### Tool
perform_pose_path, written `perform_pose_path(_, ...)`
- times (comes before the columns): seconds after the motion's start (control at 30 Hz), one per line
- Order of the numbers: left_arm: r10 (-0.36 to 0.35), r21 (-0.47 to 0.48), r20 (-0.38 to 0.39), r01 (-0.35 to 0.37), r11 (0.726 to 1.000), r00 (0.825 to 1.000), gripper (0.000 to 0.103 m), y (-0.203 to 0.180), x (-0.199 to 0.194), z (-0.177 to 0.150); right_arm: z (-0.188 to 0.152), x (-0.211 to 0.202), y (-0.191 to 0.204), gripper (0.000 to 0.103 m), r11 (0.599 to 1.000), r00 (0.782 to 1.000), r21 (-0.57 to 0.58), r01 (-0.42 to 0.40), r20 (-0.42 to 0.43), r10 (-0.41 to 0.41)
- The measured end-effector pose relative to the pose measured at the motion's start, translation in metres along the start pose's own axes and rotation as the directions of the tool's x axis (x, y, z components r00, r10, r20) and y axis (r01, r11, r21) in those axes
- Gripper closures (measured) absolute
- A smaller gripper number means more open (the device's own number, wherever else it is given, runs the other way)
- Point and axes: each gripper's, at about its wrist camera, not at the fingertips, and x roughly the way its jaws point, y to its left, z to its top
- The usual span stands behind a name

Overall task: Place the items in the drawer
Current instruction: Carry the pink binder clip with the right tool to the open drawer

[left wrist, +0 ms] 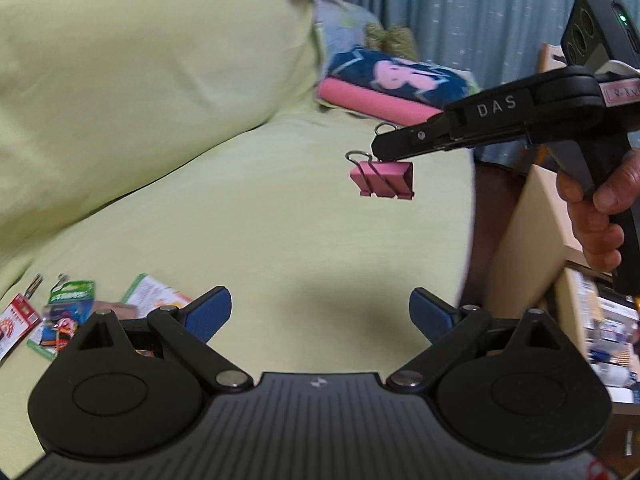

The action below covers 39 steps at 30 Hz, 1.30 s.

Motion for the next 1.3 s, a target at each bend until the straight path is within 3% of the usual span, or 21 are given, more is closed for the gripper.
perform_pose_path(0.3,-0.077,0.065,0.01,0.076,0.995,0.997,0.006,-0.089,-0.041,0.005,-0.025,-0.112,-0.023,0.102,0.994,0.997,0.099,0.053,0.053,-0.059)
perform_pose_path(0.7,-0.199,0.148,0.028,0.192,0.97,0.98,0.006,-0.169,-0.068,0.008,-0.056,-0.212,-0.047,0.102,0.977,0.989,0.205,0.053,0.122,-0.079)
perform_pose_path(1.03,-0.32,0.195,0.019,0.311,0.93,0.947,0.006,-0.228,-0.07,0.007,-0.076,-0.295,-0.073,0.102,0.959,0.979,0.266,0.099,0.147,-0.142)
perform_pose_path(1.3,-0.407,0.23,-0.023,0.401,0.887,0.913,0.006,-0.277,-0.062,0.0,-0.1,-0.354,-0.095,0.102,0.935,0.959,0.301,0.188,0.15,-0.241)
